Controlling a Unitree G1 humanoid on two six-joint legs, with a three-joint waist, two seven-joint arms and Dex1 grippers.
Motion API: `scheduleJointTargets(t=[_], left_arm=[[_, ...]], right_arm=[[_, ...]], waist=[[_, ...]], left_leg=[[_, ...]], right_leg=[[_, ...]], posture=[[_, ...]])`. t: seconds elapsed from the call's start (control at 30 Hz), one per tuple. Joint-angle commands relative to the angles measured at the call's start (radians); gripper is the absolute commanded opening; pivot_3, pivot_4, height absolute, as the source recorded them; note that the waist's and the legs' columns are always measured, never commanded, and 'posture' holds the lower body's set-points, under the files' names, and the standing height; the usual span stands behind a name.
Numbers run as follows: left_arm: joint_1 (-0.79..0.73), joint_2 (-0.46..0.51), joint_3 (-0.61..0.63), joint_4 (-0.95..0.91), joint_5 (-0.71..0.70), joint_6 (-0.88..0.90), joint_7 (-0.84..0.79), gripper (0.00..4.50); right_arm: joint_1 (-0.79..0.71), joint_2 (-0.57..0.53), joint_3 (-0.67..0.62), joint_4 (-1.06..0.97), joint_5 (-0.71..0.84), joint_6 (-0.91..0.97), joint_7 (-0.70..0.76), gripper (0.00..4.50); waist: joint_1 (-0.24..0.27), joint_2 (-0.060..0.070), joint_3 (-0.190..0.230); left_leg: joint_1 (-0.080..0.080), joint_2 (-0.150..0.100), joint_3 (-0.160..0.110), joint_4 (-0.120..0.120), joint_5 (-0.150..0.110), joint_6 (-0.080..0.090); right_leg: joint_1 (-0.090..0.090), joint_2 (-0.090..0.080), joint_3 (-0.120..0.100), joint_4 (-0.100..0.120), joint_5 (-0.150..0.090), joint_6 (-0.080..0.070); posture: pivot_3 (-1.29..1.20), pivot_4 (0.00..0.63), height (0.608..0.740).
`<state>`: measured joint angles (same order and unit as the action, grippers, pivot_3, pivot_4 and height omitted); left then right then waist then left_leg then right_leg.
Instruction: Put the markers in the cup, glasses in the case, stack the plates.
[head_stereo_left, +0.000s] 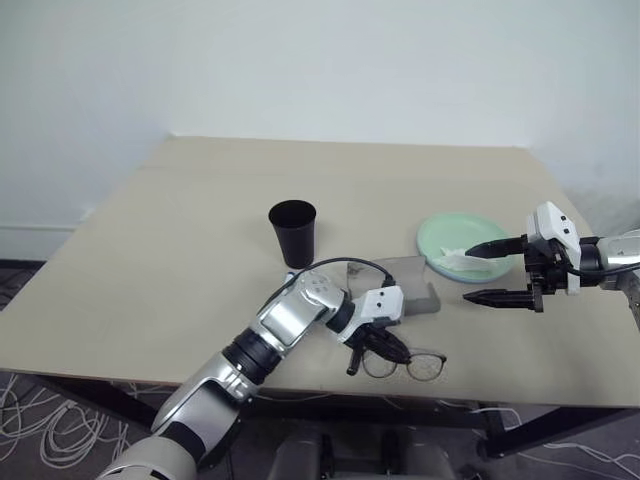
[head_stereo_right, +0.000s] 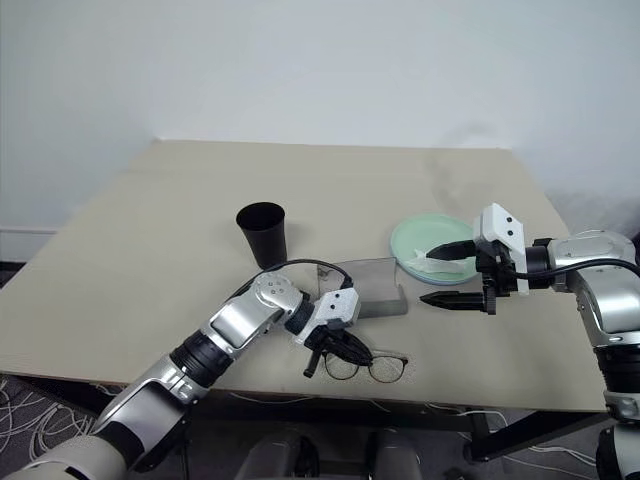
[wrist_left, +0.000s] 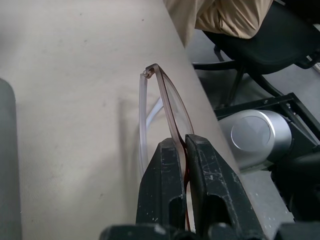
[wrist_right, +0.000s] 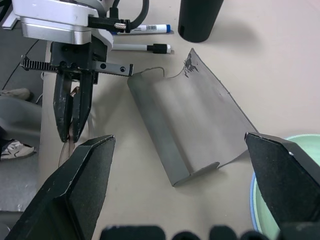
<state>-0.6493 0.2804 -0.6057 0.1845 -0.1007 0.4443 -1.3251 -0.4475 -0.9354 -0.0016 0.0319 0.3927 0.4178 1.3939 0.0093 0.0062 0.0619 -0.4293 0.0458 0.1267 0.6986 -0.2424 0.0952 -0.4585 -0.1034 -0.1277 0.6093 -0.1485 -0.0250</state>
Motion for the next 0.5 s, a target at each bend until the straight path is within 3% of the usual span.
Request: scheduleJointTargets(t=[0.03,0.5], left_arm=[[-0.017,0.013,0.0,-0.003,0.021,-0.007,0.008,0.01],[-0.15,0.024,0.154,0.052,-0.119,0.09,-0.066,0.01]], right_arm=[[-0.017,-0.003,-0.016,-0.009,0.009,-0.009,-0.002,4.5],[-0.042,-0.001,-0.002,0.008,0.002,-0.013,0.006,4.5]], waist=[[-0.001,0.0,0.0],[-0.001,0.0,0.0]], left_leg=[[0.0,0.0,0.0,0.0,0.0,0.0],[0.0,0.001,0.0,0.001,0.0,0.0]], right_leg=[[0.0,0.0,0.0,0.0,0.0,0.0],[-0.001,0.0,-0.001,-0.001,0.0,0.0]], posture=[[0.0,0.0,0.727],[0.0,0.0,0.727]])
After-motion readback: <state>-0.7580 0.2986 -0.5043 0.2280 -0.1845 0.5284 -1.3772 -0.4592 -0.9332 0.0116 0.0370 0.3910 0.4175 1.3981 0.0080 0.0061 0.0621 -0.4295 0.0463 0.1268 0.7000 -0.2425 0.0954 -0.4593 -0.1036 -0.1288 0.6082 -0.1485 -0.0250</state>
